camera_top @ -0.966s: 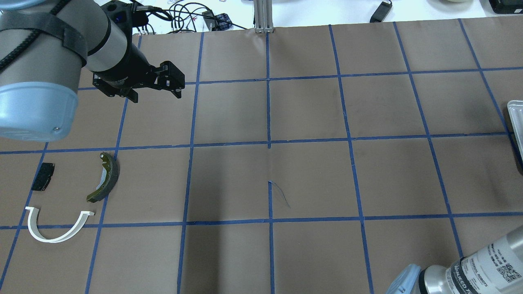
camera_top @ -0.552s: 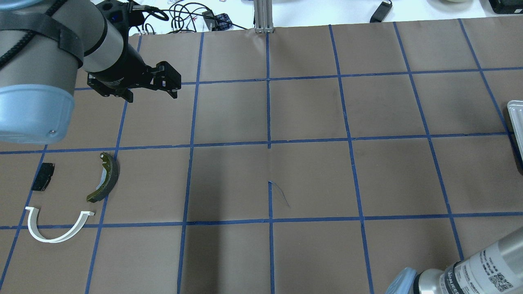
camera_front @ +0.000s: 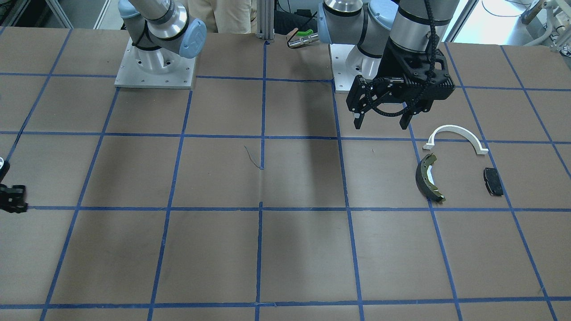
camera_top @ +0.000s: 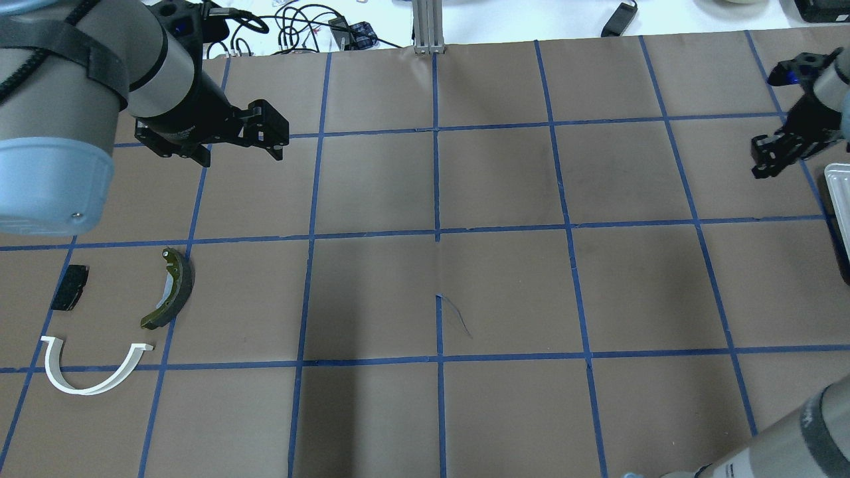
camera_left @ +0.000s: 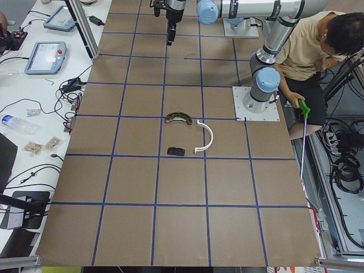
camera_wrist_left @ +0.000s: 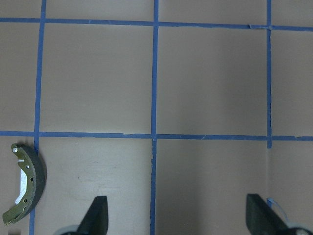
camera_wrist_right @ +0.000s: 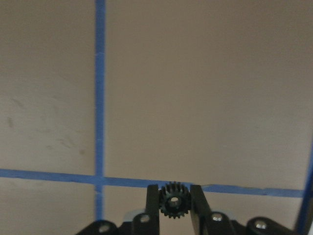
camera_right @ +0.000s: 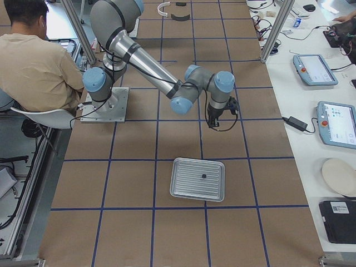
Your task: Place bearing gear from tray to pile
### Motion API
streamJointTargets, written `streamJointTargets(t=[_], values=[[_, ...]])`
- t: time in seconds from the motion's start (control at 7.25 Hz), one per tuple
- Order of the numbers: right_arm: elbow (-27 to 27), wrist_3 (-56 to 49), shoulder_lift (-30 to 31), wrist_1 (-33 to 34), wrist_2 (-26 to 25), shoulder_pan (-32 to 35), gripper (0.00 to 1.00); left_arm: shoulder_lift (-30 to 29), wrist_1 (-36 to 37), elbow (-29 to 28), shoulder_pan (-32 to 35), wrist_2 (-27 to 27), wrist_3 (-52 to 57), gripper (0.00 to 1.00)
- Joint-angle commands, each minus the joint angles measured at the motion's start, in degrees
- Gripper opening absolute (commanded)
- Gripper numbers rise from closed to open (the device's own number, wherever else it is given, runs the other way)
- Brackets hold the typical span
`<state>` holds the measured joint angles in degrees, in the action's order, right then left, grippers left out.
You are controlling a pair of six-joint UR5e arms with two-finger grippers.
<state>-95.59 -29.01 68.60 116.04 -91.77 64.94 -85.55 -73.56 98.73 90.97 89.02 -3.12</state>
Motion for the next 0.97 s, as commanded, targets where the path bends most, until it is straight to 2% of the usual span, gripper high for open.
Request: streamJointTargets(t=[0.0, 0.14, 0.28, 0.41, 0.55, 0.69, 0.83], values=[[-5.5, 21.6, 4.9, 0.0, 0.6, 16.4, 0.0, -0.1, 0.1, 0.0, 0.1, 0.0, 0.0, 1.0], [-5.4, 32.1, 4.7, 0.4, 0.9, 26.2, 0.0, -0.1, 0.4, 0.0, -0.1, 0.0, 0.0, 1.0], [-5.3, 42.9, 3.9, 3.4, 5.0, 33.6, 0.0, 0.1, 0.3, 0.0, -0.1, 0.1, 0.0, 1.0], [-5.5, 51.6, 2.2, 6.7, 6.7, 38.5, 0.0, 0.0, 0.3, 0.0, -0.1, 0.1, 0.0, 1.0], [-5.4, 59.0, 0.8, 7.0, 6.7, 44.0, 0.0, 0.0, 0.5, 0.1, -0.1, 0.0, 0.0, 1.0], [-5.3, 62.3, -0.9, 8.0, 6.9, 48.3, 0.0, -0.1, 0.5, 0.1, -0.1, -0.1, 0.1, 1.0], [-6.0, 68.8, -2.8, 11.7, 7.3, 50.2, 0.01, 0.0, 0.5, 0.0, -0.1, 0.0, 0.0, 1.0]])
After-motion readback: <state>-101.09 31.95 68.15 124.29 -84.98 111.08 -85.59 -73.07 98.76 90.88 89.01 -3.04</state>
